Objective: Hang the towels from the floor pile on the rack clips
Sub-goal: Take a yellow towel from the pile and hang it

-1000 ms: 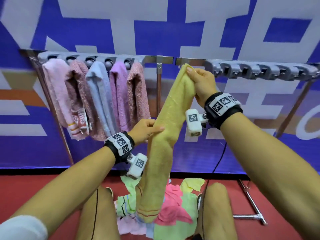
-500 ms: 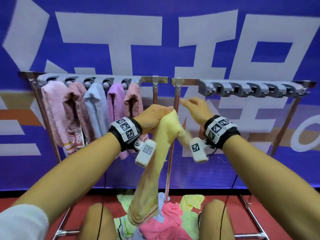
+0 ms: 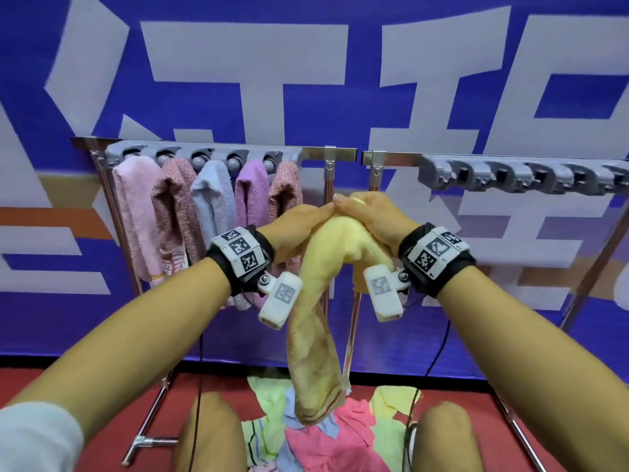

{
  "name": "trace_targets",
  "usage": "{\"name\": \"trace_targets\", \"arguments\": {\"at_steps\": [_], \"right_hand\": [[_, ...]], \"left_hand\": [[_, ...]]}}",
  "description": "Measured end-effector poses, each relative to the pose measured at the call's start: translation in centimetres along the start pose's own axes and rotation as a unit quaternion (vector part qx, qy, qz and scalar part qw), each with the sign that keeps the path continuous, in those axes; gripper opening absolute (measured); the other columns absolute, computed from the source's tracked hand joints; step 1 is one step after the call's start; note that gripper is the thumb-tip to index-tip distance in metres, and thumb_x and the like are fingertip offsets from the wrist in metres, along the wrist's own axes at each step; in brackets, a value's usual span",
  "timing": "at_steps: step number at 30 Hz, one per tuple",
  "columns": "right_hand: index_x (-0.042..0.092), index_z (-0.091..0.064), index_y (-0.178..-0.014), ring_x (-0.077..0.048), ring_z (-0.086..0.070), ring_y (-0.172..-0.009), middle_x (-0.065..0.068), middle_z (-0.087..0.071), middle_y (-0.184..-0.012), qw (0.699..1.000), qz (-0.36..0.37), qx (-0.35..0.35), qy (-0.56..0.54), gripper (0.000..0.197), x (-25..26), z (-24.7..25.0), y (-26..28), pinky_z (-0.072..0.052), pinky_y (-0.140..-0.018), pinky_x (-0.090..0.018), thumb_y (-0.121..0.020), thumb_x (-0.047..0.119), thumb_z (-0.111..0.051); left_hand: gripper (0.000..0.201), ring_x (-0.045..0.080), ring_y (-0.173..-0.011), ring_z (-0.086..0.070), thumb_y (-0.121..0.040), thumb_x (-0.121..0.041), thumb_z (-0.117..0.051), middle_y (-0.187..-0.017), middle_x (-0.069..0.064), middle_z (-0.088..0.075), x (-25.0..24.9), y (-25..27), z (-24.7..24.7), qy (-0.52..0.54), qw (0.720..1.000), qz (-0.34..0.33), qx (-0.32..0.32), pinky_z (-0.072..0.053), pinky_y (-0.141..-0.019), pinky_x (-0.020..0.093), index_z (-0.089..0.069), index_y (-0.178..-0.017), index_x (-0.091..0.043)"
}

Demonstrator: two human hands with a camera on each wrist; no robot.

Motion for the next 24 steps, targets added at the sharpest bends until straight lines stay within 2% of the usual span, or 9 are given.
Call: {"name": "trace_targets", "arguments": {"at_steps": [2,6,8,10,14,18,20,22,24], "right_hand": [[0.007,-0.057,-0.08,-0.013,-0.057,-0.061,-0.007,-0.058,-0.07,0.998,0.008,-0.034,-0.044,0.031,0.5,0.9,-0.1,-0.05,-0.058,-0.025,-0.093,0.034,-0.063],[0.013,-0.057,-0.081,-0.006,-0.059,-0.06,0.001,-0.061,-0.072,0.997,0.017,-0.067,-0.031,0.022,0.1,2.7,-0.1,-0.051,-0.056,-0.021,-0.09,0.029,-0.068],[0.013,-0.062,-0.083,-0.005,-0.063,-0.066,0.003,-0.065,-0.078,0.997,0.026,-0.066,0.032,0.018,-0.3,3.0,0.1,-0.053,-0.062,-0.021,-0.088,0.028,-0.07],[0.016,-0.064,-0.079,-0.005,-0.062,-0.067,0.005,-0.066,-0.077,0.996,0.011,-0.067,0.055,0.018,-1.0,2.8,0.4,-0.052,-0.064,-0.023,-0.088,0.03,-0.07],[0.013,-0.065,-0.083,-0.007,-0.061,-0.06,0.006,-0.065,-0.065,0.996,-0.042,0.042,-0.06,0.031,-1.6,-2.1,0.5,-0.047,-0.058,-0.021,-0.097,0.039,-0.055],[0.001,-0.057,-0.127,-0.03,-0.065,-0.105,-0.02,-0.067,-0.115,0.958,-0.113,0.13,-0.231,0.058,-1.4,-7.3,0.5,-0.054,-0.091,-0.038,-0.095,0.048,-0.043],[0.0,-0.057,-0.13,-0.034,-0.063,-0.109,-0.023,-0.064,-0.121,0.961,-0.126,0.137,-0.205,0.06,-1.6,-8.1,0.3,-0.05,-0.096,-0.042,-0.098,0.049,-0.041],[-0.003,-0.063,-0.119,-0.032,-0.066,-0.096,-0.023,-0.068,-0.11,0.975,-0.123,0.126,-0.139,0.055,-1.8,-8.2,-0.3,-0.054,-0.085,-0.04,-0.098,0.045,-0.047],[-0.009,-0.067,-0.106,-0.028,-0.066,-0.084,-0.022,-0.07,-0.095,0.985,-0.098,0.123,-0.065,0.047,-1.3,-8.4,-0.9,-0.055,-0.074,-0.036,-0.097,0.036,-0.055]], "left_hand": [[0.047,0.016,-0.069,-0.065,-0.085,-0.049,-0.07,-0.079,0.007,-0.071,1.2,0.7,0.0,0.011,0.999,0.005,0.047,-0.05,-0.063,0.028,-0.068,-0.095,-0.004],[0.056,0.021,-0.064,-0.055,-0.054,-0.053,-0.09,-0.073,0.012,-0.064,2.2,1.5,1.8,-0.036,0.998,0.002,0.054,-0.042,-0.06,0.03,-0.069,-0.077,-0.006],[0.058,0.019,-0.061,-0.057,-0.058,-0.052,-0.087,-0.072,0.013,-0.065,1.5,1.6,2.7,-0.025,0.999,-0.003,0.032,-0.044,-0.058,0.029,-0.07,-0.079,0.0],[0.078,0.024,-0.071,-0.058,-0.065,-0.05,-0.08,-0.087,0.023,-0.063,0.7,1.7,3.1,-0.018,1.0,-0.011,0.022,-0.046,-0.064,0.032,-0.061,-0.099,0.018],[0.074,0.03,-0.083,-0.055,-0.08,-0.044,-0.068,-0.095,0.027,-0.059,-0.5,1.6,1.9,-0.021,0.999,-0.019,0.045,-0.047,-0.069,0.034,-0.053,-0.11,0.022],[0.08,0.03,-0.076,-0.053,-0.08,-0.051,-0.07,-0.09,0.026,-0.058,-0.4,1.7,2.3,-0.018,0.999,-0.01,0.046,-0.044,-0.065,0.033,-0.055,-0.104,0.023],[0.057,0.022,-0.062,-0.055,-0.083,-0.05,-0.071,-0.071,0.017,-0.064,0.0,2.0,3.7,-0.028,0.999,-0.006,0.044,-0.045,-0.057,0.028,-0.069,-0.083,0.007],[0.042,0.011,-0.053,-0.055,-0.076,-0.054,-0.076,-0.06,0.003,-0.064,0.6,2.5,5.2,-0.039,0.998,-0.004,0.041,-0.045,-0.052,0.022,-0.073,-0.065,-0.013],[0.044,0.011,-0.054,-0.053,-0.065,-0.059,-0.081,-0.061,0.002,-0.064,1.5,3.0,6.3,-0.038,0.998,0.001,0.048,-0.043,-0.053,0.021,-0.073,-0.064,-0.016]]}}
Point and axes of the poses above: each hand's wrist, its own y-axis away from the middle knuckle, its own z-axis out of the back of the hand, x = y × z, the point moved 9 cm from there along -y, towards the middle knuckle
